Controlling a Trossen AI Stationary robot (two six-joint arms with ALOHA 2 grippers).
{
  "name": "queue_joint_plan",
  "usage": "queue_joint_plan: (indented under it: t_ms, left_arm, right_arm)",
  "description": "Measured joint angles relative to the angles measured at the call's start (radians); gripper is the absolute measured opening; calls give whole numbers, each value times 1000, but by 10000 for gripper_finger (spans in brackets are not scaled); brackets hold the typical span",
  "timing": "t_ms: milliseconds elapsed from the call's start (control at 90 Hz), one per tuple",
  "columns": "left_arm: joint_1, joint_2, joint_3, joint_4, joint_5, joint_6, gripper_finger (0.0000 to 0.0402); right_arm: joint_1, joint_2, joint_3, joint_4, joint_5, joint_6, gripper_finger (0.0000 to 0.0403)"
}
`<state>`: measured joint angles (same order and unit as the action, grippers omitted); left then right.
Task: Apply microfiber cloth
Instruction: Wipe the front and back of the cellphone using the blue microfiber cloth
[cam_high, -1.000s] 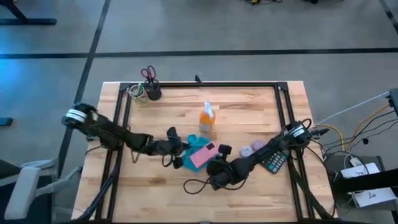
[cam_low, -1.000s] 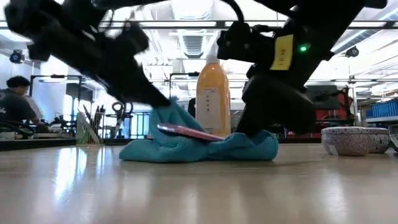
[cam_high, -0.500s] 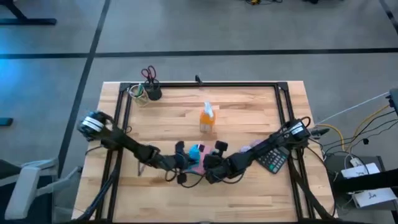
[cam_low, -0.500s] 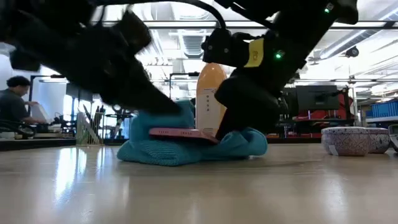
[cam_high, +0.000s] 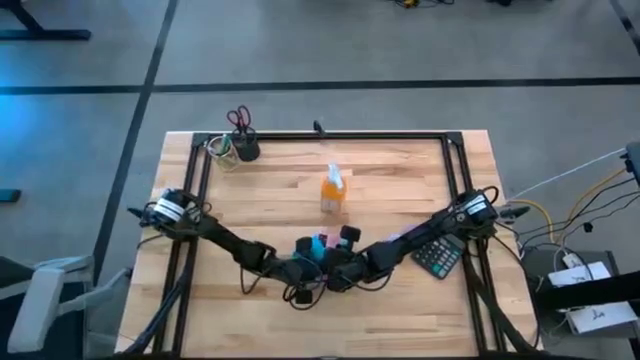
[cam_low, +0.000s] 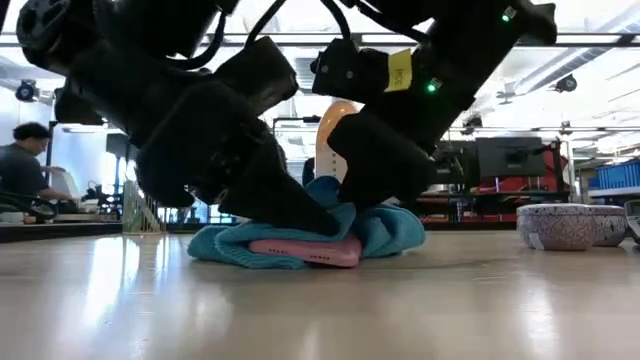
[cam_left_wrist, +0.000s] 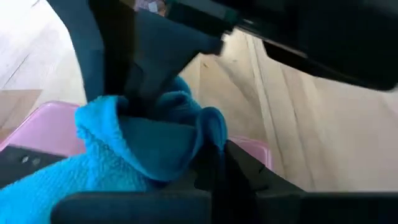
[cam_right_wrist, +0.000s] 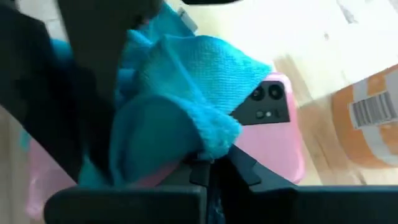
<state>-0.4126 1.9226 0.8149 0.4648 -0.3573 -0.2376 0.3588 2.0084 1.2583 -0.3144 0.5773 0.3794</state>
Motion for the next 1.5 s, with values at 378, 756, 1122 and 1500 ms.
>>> queue_joint_plan:
  t_ms: [378,756,1122,1500]
  left_arm:
    - [-21,-29,-50,-2,152,13,0]
    - [-24,-28,-61,-3,220,20,0]
    - [-34,-27,-83,4,236,12,0]
    - [-32,-27,-85,13,216,12,0]
  right_arm:
    - [-36,-109,0,-85,20,-77,0]
    - [-61,-8,-16,361,-160,-253,0]
    - [-84,-54,2,187,-58,-275,0]
    - [61,-221,16,-403,-308,81,35]
